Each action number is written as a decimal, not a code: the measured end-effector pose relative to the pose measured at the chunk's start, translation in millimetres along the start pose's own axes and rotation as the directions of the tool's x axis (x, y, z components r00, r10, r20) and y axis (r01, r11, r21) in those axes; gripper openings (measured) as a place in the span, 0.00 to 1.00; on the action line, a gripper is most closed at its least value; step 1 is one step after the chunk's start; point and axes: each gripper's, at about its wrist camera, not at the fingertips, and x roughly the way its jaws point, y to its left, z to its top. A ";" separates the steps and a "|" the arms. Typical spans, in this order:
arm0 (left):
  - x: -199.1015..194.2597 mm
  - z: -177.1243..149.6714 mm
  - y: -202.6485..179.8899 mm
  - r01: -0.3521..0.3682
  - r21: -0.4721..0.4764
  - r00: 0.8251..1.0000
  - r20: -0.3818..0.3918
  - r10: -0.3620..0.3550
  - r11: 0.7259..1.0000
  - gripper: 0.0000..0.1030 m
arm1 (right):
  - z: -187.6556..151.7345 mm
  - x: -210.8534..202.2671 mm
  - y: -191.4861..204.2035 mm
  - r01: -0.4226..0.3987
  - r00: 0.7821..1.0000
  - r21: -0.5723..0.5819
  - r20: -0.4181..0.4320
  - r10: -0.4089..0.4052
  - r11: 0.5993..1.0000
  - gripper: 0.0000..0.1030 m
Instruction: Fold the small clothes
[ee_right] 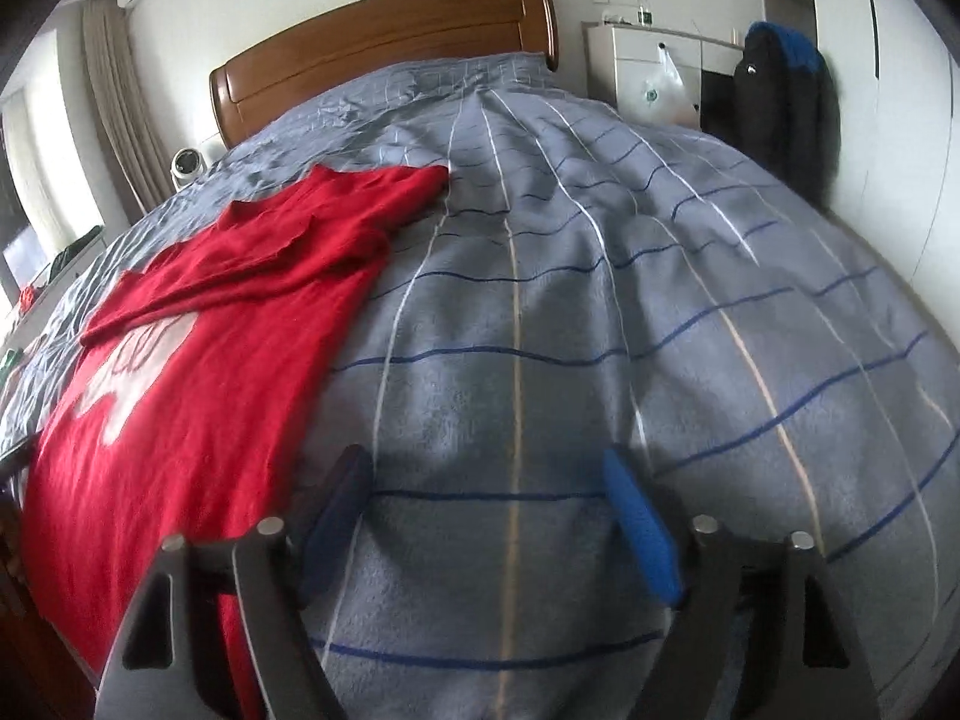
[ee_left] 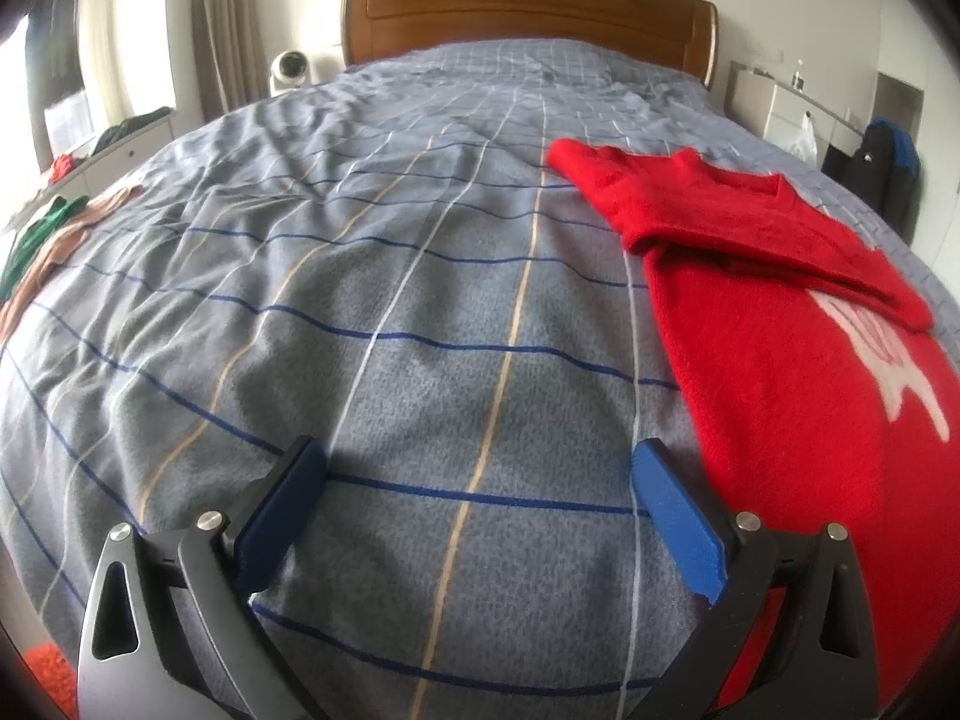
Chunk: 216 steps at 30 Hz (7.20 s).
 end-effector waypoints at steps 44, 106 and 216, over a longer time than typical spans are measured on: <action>0.9 -0.4 0.1 -0.007 0.004 1.000 -0.002 0.007 1.000 1.00 | -8.0 6.3 9.2 0.021 0.999 -0.042 0.027 -0.020 0.999 0.90; 1.8 -0.2 0.3 -0.011 0.008 1.000 -0.002 0.011 1.000 1.00 | -9.0 7.1 11.6 0.031 0.999 -0.049 0.026 -0.029 0.998 0.91; 22.7 23.7 14.1 0.072 -0.068 0.997 -0.010 -0.073 0.995 0.99 | 209.7 214.2 229.0 -0.186 0.880 -0.092 -0.459 0.124 0.978 0.27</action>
